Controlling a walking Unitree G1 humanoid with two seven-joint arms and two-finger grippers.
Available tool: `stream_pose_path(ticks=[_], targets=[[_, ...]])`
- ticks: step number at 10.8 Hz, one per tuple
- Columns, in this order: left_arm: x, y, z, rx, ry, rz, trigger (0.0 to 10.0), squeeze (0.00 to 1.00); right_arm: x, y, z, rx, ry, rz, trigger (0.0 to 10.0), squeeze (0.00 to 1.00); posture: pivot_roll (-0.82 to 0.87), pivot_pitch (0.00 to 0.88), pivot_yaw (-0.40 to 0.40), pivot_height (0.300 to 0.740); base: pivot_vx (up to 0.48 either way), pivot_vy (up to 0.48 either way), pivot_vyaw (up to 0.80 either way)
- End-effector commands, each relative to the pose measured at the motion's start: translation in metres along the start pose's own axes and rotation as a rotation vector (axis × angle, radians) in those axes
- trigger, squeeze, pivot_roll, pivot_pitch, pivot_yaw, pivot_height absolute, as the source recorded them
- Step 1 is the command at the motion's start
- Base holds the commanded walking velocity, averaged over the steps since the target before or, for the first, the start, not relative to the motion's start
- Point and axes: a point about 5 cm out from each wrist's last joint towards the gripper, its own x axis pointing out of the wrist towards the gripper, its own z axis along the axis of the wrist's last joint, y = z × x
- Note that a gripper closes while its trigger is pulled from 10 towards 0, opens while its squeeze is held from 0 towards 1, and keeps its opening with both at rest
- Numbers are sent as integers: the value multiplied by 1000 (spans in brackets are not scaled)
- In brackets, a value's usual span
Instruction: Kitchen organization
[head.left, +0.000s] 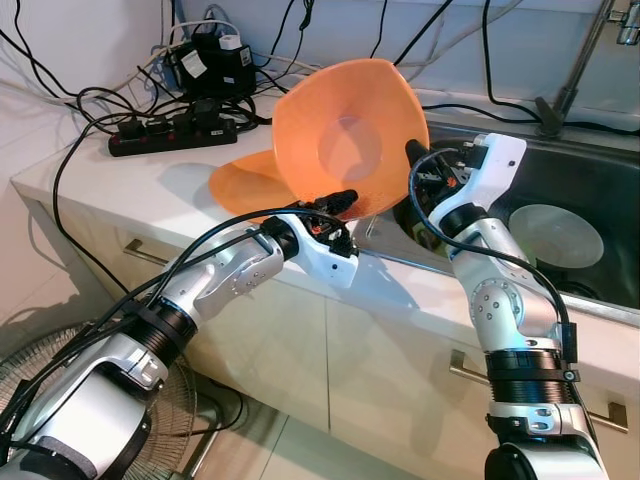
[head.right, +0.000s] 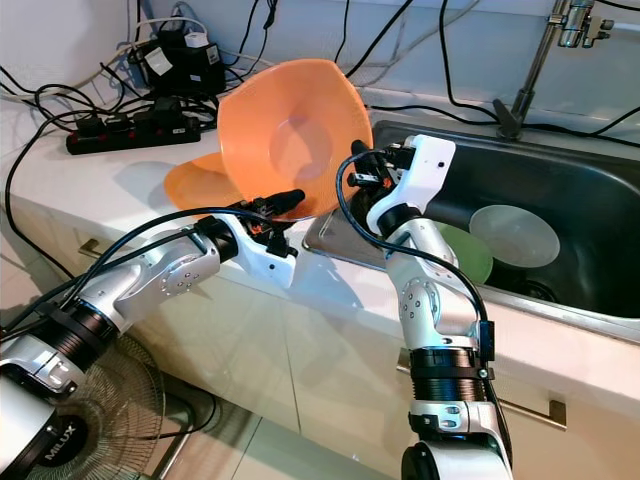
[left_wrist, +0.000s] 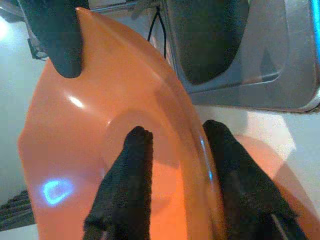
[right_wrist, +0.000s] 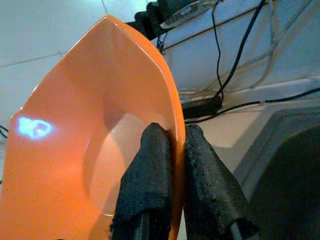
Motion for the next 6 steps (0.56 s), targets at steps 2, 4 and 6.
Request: stream_pose_path(ticks=[2, 4, 6], targets=[[1, 15, -1, 6, 2, 72, 10000, 0, 3, -12, 1, -6, 3, -94, 0, 0, 145, 13, 41, 740, 0, 0, 0], [1, 12, -1, -11, 10, 68, 10000, 0, 3, -39, 12, 9, -45, -267, 0, 0, 145, 10, 41, 740, 0, 0, 0], [0, 10, 0, -20, 13, 66, 10000, 0, 2, -50, 16, 19, -65, -325, 0, 0, 148, 4, 41, 740, 0, 0, 0]])
